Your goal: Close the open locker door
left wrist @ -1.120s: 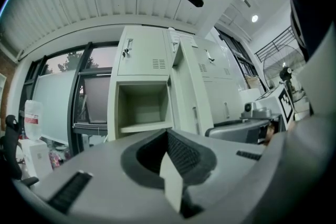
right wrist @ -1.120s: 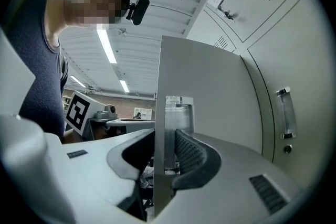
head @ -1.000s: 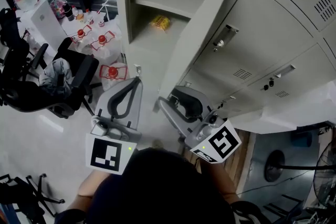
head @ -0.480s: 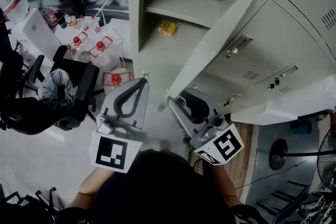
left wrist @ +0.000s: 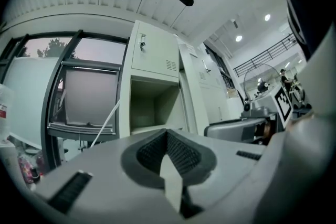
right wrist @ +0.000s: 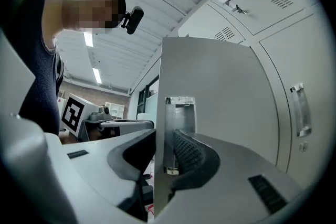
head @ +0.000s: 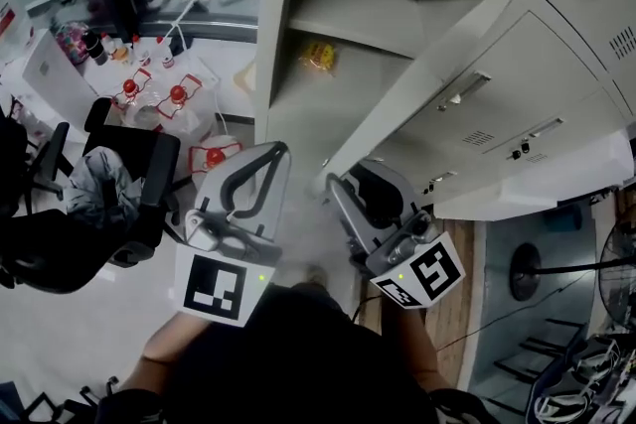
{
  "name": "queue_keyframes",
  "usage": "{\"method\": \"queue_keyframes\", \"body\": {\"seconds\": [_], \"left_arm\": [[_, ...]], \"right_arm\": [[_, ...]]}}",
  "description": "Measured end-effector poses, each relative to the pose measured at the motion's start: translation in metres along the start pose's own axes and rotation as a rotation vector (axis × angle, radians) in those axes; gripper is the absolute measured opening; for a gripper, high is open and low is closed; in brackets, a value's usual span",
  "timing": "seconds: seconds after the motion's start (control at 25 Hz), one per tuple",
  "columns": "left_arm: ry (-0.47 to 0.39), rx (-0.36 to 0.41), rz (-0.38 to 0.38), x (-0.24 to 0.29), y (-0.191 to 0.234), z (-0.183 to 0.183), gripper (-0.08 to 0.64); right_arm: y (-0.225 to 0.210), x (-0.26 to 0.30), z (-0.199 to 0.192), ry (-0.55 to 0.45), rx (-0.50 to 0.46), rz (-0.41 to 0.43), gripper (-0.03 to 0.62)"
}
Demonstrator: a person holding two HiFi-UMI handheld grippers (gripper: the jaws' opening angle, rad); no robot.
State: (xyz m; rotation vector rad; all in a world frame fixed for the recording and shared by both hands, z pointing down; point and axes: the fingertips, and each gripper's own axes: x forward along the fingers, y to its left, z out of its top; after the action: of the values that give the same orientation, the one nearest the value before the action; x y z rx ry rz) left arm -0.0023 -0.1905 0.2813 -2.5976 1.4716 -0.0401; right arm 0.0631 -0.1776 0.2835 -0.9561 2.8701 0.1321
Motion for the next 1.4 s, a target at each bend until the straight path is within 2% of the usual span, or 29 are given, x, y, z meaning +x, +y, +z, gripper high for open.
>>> {"method": "queue_keyframes", "body": {"seconds": [0.36, 0.68, 1.0, 1.4], "left_arm": [[-0.029, 0.009, -0.111, 0.010, 0.030, 0.000, -0.002], [-0.051, -0.027, -0.154, 0.011, 0.047, -0.006, -0.002], [-0.058, -0.043, -0.149, 0.015, 0.054, -0.008, -0.002], [-0.053, -0.020, -0.132, 0.024, 0.068, -0.013, -0.002]], "right_arm": [[-0.005, 0.028, -0.003, -0.013, -0.013, -0.117, 0.115], [-0.009, 0.046, -0.006, -0.004, -0.026, -0.190, 0.115], [-0.016, 0.061, -0.007, 0.002, -0.020, -0.234, 0.114], [-0.024, 0.085, -0.010, -0.003, -0.039, -0.266, 0.112]]}}
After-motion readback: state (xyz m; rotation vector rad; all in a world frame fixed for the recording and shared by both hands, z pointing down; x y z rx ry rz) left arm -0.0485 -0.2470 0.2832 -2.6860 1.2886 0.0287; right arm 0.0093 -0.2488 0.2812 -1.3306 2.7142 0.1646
